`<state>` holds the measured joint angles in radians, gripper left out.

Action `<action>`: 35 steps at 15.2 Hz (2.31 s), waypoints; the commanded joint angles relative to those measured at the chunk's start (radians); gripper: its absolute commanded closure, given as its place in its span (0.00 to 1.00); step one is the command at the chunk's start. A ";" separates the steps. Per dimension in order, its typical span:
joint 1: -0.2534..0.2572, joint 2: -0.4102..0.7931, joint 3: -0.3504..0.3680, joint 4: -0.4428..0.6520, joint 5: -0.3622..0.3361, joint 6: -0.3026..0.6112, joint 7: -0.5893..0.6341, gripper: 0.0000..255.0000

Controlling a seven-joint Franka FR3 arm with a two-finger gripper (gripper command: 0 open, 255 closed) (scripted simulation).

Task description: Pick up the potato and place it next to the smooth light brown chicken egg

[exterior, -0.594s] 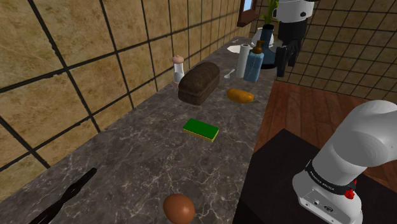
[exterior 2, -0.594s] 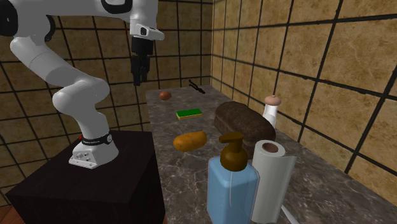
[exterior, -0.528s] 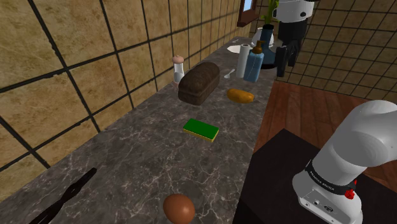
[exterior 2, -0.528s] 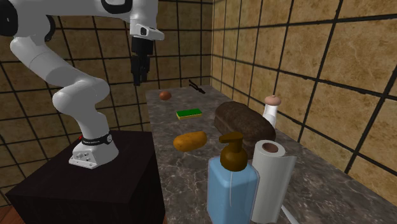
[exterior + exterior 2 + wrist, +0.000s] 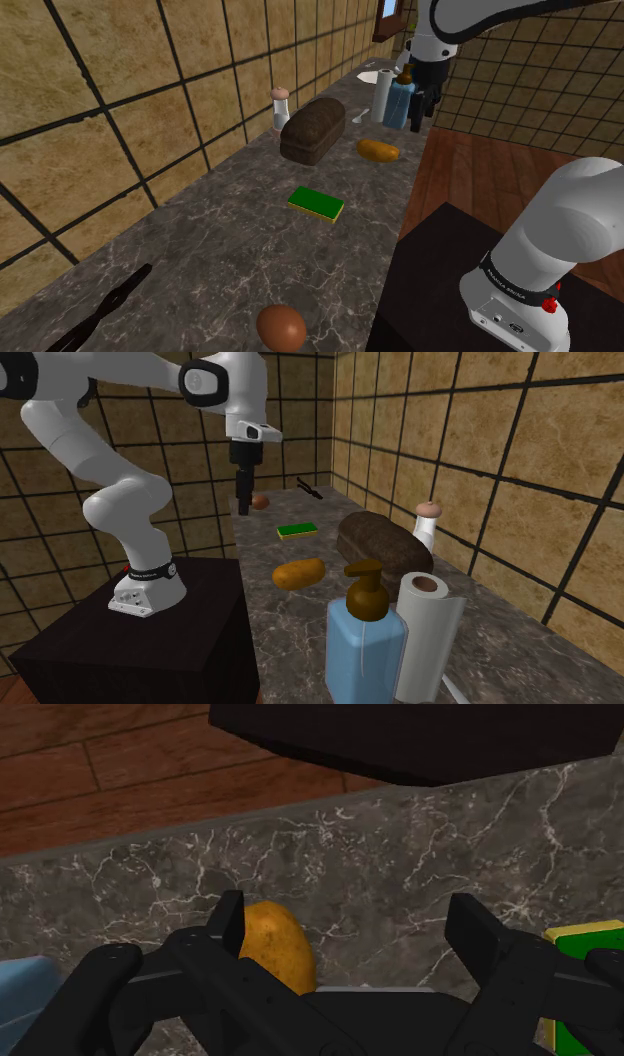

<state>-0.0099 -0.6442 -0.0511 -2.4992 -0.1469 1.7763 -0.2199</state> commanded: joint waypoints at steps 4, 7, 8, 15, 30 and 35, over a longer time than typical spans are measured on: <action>0.013 0.161 -0.052 -0.001 -0.003 0.216 -0.078 0.00; 0.024 0.265 -0.078 0.017 0.008 0.330 -0.128 0.00; 0.029 0.301 -0.086 0.027 0.015 0.366 -0.146 0.00; 0.056 0.529 -0.122 0.115 0.088 0.558 -0.274 0.00; 0.055 0.605 -0.126 0.084 0.101 0.664 -0.285 0.00; 0.055 0.605 -0.126 0.084 0.101 0.665 -0.284 1.00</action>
<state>0.0459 -0.0395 -0.1766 -2.4148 -0.0454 2.4413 -0.5040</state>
